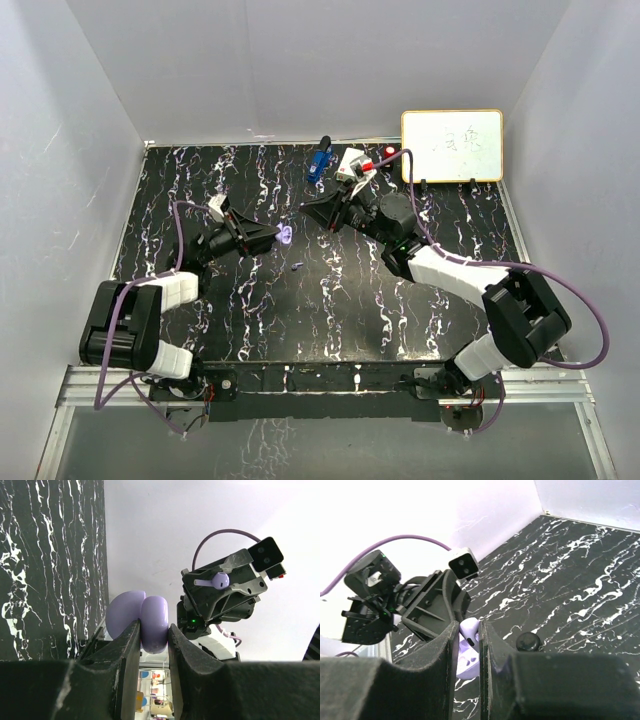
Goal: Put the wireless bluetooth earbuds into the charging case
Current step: Place the earbud in the charging case.
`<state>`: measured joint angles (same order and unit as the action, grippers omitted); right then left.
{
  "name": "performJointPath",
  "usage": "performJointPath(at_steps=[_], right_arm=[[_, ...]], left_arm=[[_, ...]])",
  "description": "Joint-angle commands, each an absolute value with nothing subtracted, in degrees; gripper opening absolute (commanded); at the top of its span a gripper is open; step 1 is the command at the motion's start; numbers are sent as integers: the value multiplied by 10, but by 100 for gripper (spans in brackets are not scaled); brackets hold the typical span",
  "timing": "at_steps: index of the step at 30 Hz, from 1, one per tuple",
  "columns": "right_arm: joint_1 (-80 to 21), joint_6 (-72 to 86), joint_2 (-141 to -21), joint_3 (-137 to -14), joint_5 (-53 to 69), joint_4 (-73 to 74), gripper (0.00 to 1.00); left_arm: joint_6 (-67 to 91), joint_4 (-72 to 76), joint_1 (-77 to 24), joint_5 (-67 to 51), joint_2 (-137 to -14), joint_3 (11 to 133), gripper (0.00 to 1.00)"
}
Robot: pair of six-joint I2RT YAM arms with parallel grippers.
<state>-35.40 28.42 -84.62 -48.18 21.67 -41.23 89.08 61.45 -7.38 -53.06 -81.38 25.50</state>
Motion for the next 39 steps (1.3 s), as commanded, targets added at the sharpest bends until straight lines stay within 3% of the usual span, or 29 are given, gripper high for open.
performJointPath(at_steps=[1,15,39], right_arm=[[-355,313,-845,-480,249,-499,4],[-355,350,-873,-476,258,-541,3],[-355,340,-895,-467,256,-548,2]], left_arm=[[918,680,-87,-530,-821,274,0],[990,812,-114,-503,-884,290,0],[989,791,-127,-484,-874,305,0]])
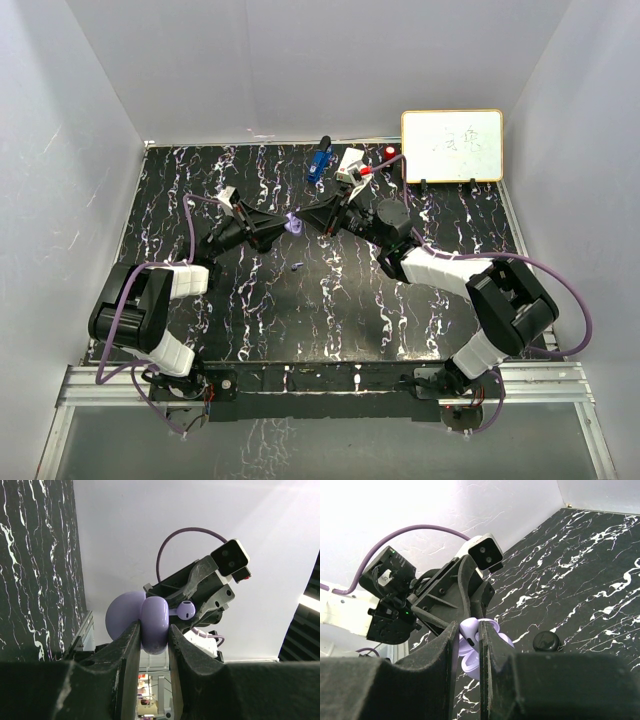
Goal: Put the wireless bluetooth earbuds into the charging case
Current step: Place the earbud in the charging case.
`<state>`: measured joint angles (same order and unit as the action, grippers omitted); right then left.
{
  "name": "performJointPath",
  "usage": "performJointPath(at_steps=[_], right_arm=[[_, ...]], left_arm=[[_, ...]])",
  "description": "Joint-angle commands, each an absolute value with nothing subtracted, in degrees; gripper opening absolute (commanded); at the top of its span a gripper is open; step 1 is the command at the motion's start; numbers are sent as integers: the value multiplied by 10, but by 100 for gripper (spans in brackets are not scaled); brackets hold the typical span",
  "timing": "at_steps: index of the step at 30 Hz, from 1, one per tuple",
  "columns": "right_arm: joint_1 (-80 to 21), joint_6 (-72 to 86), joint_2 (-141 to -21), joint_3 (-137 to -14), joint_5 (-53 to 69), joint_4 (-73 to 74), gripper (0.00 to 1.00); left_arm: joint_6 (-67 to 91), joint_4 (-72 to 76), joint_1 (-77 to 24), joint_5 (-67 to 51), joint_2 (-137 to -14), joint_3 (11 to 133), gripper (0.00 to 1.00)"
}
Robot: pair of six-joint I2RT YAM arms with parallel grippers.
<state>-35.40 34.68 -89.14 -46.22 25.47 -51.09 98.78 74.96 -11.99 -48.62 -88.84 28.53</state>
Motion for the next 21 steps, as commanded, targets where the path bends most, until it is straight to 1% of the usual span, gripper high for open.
performJointPath(at_steps=[1,21], right_arm=[[-355,340,-896,-467,257,-548,2],[-355,341,-902,-466,263,-550,1]], left_arm=[[988,791,-128,-483,-874,305,0],[987,790,-135,-478,-877,312,0]])
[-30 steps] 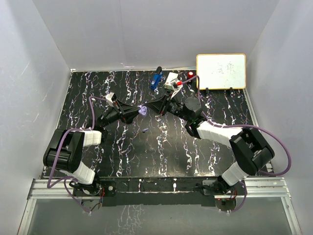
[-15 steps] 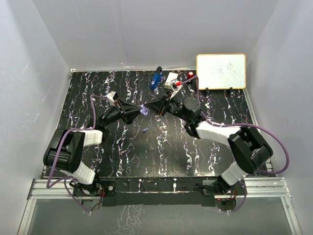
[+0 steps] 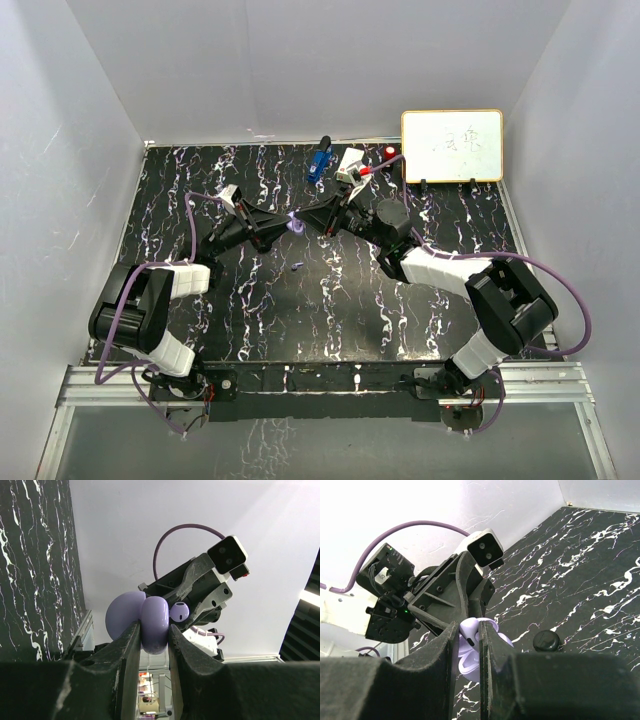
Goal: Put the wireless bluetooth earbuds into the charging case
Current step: Place the earbud in the charging case.
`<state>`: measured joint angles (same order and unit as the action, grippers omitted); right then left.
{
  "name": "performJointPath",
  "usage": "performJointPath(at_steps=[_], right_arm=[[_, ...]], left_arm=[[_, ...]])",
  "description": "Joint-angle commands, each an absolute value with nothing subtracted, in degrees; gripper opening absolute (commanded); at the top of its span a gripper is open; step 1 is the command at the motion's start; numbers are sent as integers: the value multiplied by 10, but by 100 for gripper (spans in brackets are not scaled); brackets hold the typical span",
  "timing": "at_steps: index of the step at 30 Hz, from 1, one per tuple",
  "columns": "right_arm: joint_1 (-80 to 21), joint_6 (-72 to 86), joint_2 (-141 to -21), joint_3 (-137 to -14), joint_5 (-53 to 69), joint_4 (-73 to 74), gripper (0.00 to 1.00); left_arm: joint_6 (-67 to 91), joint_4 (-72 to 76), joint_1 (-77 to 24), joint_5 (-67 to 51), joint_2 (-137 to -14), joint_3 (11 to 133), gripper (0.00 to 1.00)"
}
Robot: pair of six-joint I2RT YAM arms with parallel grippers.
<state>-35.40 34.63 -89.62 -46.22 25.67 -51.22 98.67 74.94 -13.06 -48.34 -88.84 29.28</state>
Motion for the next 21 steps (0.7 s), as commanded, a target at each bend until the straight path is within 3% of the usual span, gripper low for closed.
performJointPath(at_steps=[1,21], right_arm=[[-354,341,-903,-465,263,-550,1],[-355,339,-902,-459,262,-551,1]], left_arm=[[987,790,-135,-478,-876,312,0],[989,790,-138,-476,-873,314,0]])
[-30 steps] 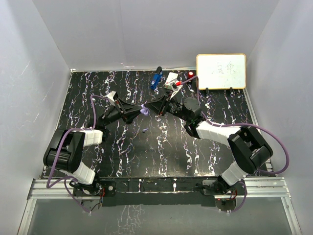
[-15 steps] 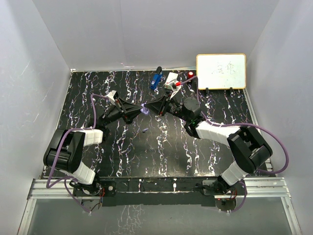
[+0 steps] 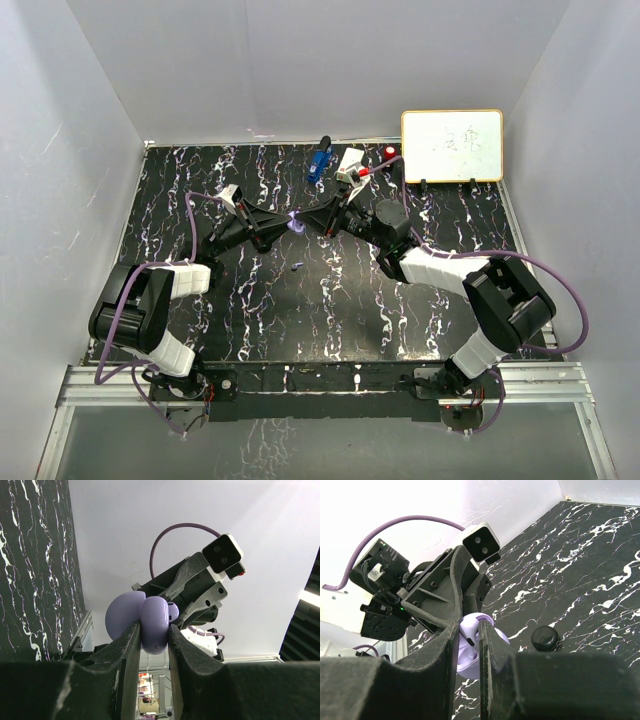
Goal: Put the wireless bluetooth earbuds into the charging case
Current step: Place the earbud in the charging case.
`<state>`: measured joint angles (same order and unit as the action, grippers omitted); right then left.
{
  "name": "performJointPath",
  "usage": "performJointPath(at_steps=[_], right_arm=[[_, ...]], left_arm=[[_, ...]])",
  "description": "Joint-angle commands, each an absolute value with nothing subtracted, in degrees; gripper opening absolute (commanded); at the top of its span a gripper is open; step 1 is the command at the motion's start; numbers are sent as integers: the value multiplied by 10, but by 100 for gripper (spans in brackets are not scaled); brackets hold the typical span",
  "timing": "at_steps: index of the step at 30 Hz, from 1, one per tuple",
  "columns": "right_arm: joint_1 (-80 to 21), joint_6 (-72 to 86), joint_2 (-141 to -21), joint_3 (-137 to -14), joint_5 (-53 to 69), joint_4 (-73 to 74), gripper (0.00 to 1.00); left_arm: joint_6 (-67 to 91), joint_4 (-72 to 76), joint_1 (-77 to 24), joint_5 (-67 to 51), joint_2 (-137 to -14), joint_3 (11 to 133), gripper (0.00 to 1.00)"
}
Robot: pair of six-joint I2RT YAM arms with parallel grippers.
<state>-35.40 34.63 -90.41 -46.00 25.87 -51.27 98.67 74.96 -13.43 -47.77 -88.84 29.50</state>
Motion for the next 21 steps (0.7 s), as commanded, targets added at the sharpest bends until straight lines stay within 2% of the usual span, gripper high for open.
performJointPath(at_steps=[1,9,12,18,21], right_arm=[[-355,338,-901,-459,261,-549,2],[-355,331,-898,-460,262,-540,16],[-355,331,-898,-460,263,-540,18],[-355,329,-895,-460,262,-539,30],[-355,329,-896,-461,262,-539,32]], left_arm=[[989,790,-137,-475,-873,314,0],[989,788,-138,-474,-872,316,0],[989,787,-137,-474,-873,318,0],[987,786,-137,-474,-873,319,0],[988,787,-138,-474,-874,319,0]])
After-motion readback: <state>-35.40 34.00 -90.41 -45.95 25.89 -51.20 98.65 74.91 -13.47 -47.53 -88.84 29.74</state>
